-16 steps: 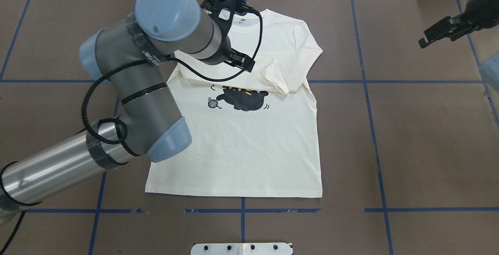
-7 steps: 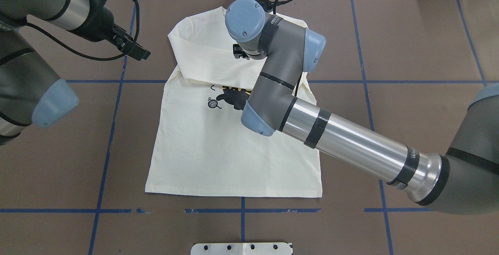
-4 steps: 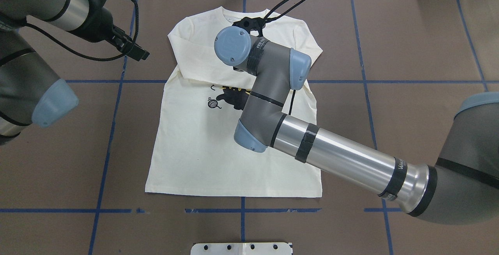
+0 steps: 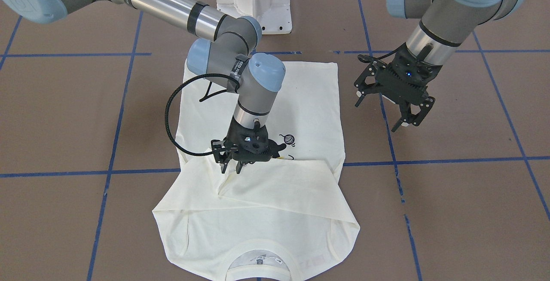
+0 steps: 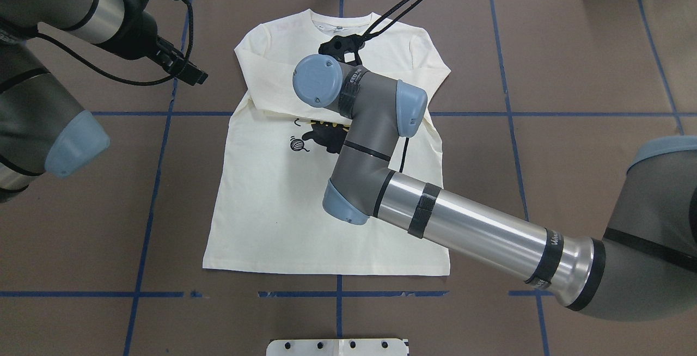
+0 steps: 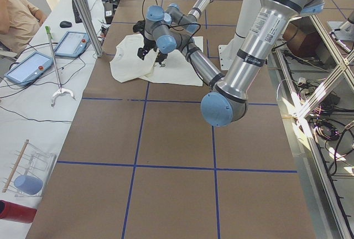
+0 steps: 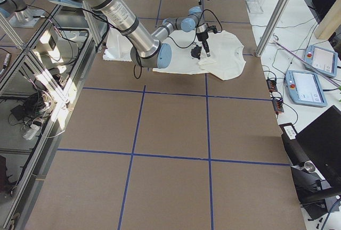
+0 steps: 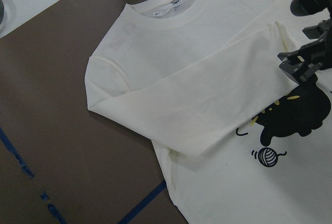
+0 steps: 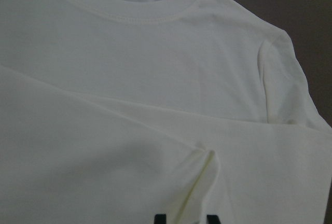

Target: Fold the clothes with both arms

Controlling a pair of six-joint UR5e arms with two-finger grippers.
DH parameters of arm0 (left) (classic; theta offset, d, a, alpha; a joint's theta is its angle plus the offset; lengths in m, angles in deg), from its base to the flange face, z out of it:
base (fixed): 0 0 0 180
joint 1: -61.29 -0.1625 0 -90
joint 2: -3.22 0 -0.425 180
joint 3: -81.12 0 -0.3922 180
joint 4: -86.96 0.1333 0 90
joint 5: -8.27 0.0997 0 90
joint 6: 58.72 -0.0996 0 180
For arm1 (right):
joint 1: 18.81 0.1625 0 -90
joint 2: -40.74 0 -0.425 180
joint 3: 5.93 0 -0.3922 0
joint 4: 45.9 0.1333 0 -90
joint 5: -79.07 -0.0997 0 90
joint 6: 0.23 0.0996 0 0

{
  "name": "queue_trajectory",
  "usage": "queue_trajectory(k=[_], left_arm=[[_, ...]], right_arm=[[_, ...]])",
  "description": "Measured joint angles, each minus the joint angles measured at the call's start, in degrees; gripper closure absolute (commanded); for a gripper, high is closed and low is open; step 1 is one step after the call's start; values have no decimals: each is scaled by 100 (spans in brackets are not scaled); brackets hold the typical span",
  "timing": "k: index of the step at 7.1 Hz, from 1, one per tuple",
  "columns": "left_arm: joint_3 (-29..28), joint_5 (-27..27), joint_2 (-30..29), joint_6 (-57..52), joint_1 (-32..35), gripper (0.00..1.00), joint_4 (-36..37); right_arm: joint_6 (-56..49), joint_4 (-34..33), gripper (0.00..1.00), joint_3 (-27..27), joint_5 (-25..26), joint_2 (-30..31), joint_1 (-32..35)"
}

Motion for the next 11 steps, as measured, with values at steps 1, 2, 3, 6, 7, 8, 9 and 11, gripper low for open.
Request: queue_trajectory(k=[1, 2, 3, 6, 7, 8, 9, 11], left_arm=[[0, 0, 0, 2, -1, 0, 0], [-1, 1, 3, 3, -5, 0, 0], [-1, 1, 6, 3, -8, 0, 0], [14, 1, 4, 86, -17, 0, 0], [43, -1, -1, 211, -29, 0, 0], [69, -5, -5, 316, -38, 0, 0], [86, -5, -7, 381, -41, 0, 0], [99, 2, -8, 420, -43, 0, 0]], right_arm=[[-53, -26, 95, -2, 17, 3, -3], [-81, -38, 100, -2, 26, 8, -4], [-89, -43, 100, -2, 30, 11, -4], [-267, -202, 100, 146, 24, 65, 50], [-477, -295, 100, 382, 14, 203, 115], [-714, -336, 100, 689, -3, 439, 206], [-963, -315, 100, 934, -21, 696, 325], [-1370, -21, 70, 1082, -33, 1094, 563]])
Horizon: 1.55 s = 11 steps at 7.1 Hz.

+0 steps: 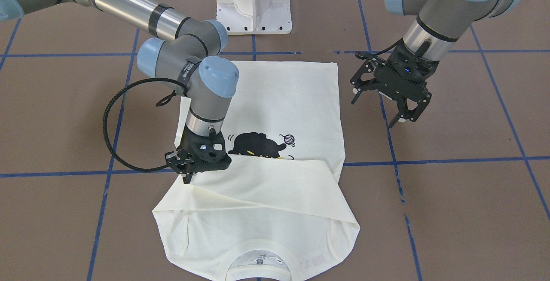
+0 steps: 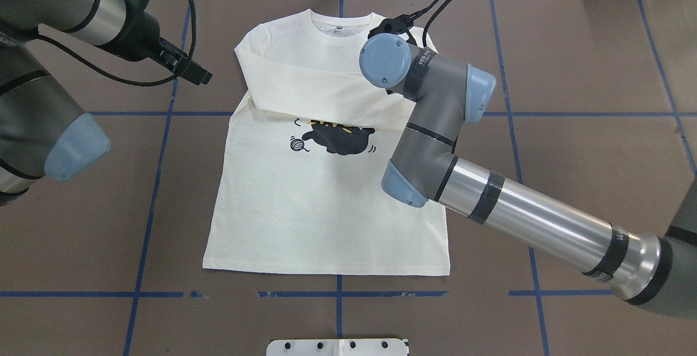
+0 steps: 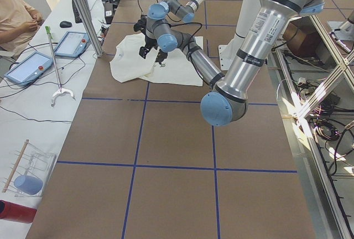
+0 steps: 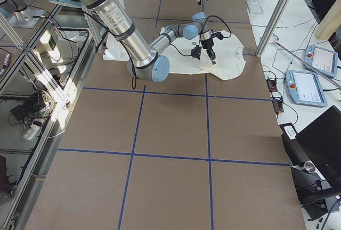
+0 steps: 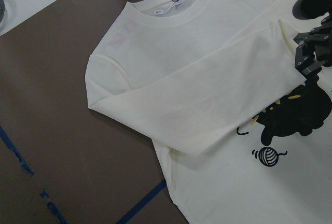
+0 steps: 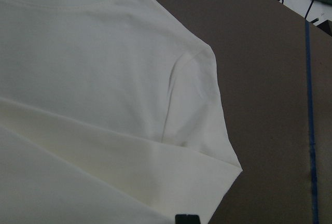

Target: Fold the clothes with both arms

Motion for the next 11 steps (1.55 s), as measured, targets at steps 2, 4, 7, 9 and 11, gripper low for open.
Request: queue_trajectory(k=[2, 4, 7, 9, 11], left_arm=[[35, 7, 0, 12, -1, 0, 0], [60, 16, -3, 81, -12, 0, 0], [154, 222, 76, 1400, -281, 0, -272], [283, 908, 416, 2843, -947, 4, -921], [671, 1442, 1034, 3902, -1565, 10, -1374]], right_arm=[[-171, 230, 0, -12, -10, 159, 134], [24, 574, 0, -15, -501, 180, 210], [1610, 1369, 0, 803, -1771, 737, 349], [2965, 1459, 0, 2507, -1766, 1928, -95], [4673, 1424, 1, 4249, -759, 3198, -1347]])
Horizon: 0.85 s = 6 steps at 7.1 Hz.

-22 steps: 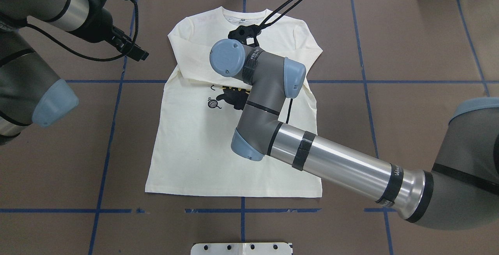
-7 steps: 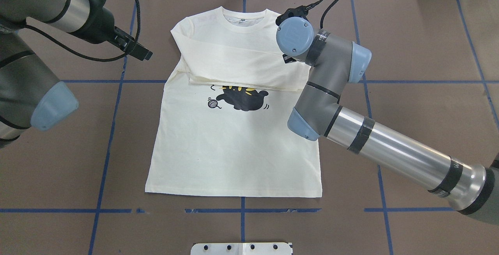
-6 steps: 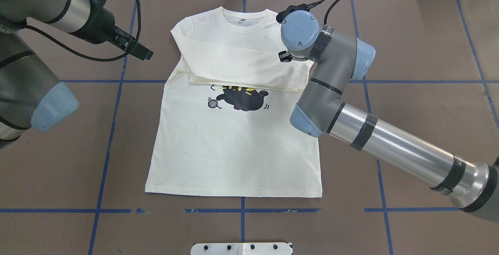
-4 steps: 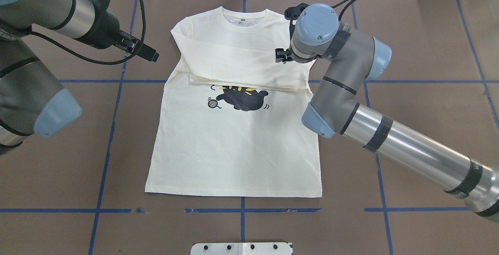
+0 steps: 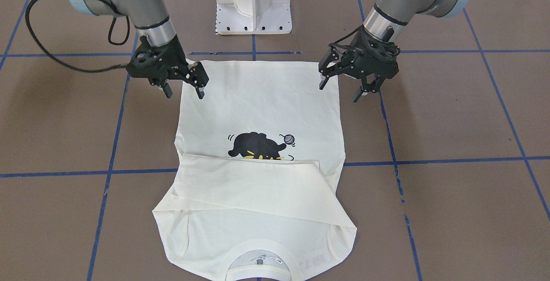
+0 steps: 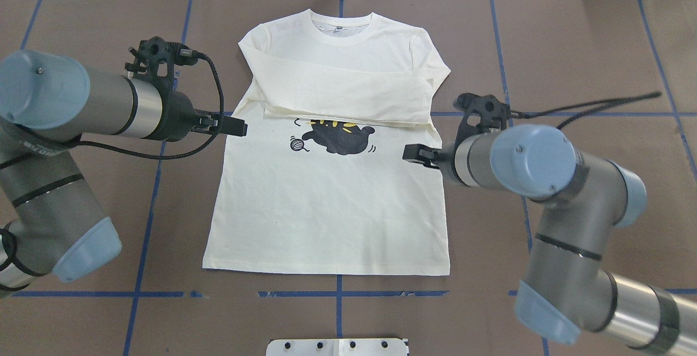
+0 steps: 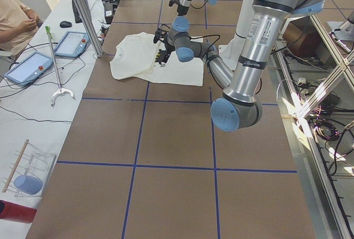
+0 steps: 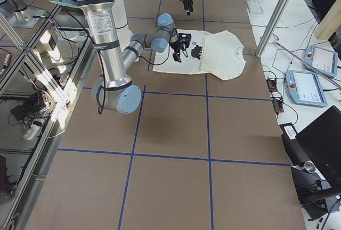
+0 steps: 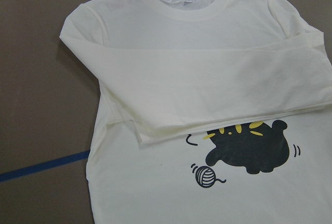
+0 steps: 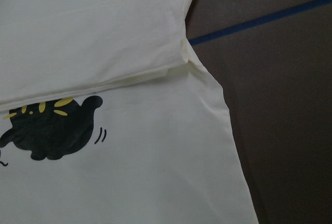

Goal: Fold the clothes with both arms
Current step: 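Move both grippers down along the shirt sides toward the hem, then lower both grippers and grasp the two hem corners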

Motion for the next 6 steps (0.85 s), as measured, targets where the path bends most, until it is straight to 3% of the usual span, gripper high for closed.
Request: queue_trajectory(k=[2, 3, 4, 6], left_arm=[[346, 697, 576, 953, -756, 24, -77], [385, 1069, 849, 1420, -1148, 25, -87], [378, 1406, 1105, 1826, -1497, 26, -96], [295, 1868, 1297, 2487, -2136, 37, -97]], right_arm=[[1256, -280, 0, 703, 955, 527, -1053], [1535, -406, 0, 804, 1200, 611, -1269], [1645, -456, 0, 843, 1308, 649, -1351], [1700, -485, 0, 856, 1375, 677, -1393]])
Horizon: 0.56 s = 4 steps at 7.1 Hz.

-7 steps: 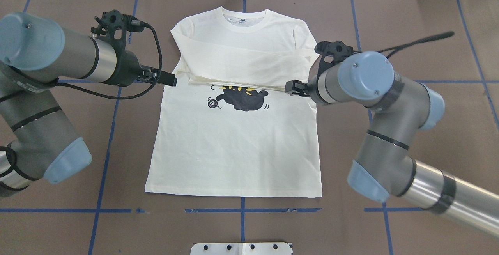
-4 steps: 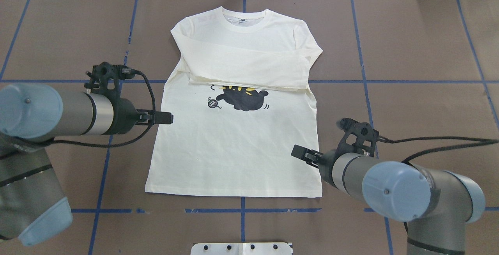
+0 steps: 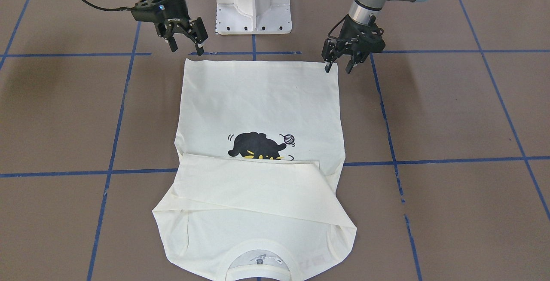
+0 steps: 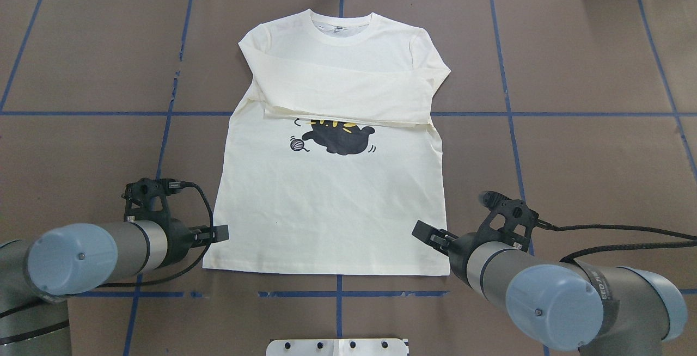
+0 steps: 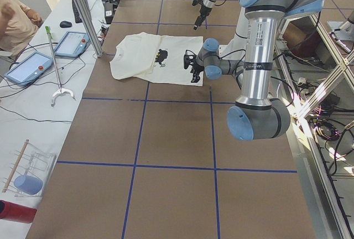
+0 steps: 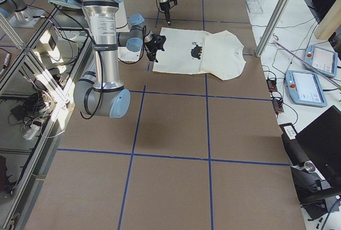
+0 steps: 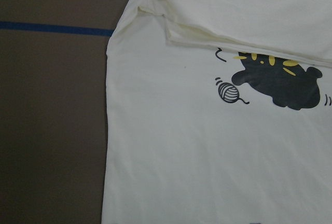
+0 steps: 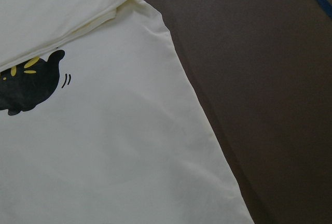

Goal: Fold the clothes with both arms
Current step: 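Lower both grippers and grasp the two hem corners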

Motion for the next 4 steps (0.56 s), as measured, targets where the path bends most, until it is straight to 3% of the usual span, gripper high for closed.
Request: queue_trajectory(k=[4], left_arm=[[-154, 164, 21, 486, -423, 40, 3]], right_arm=[[7, -5, 0, 6, 59, 41, -7]])
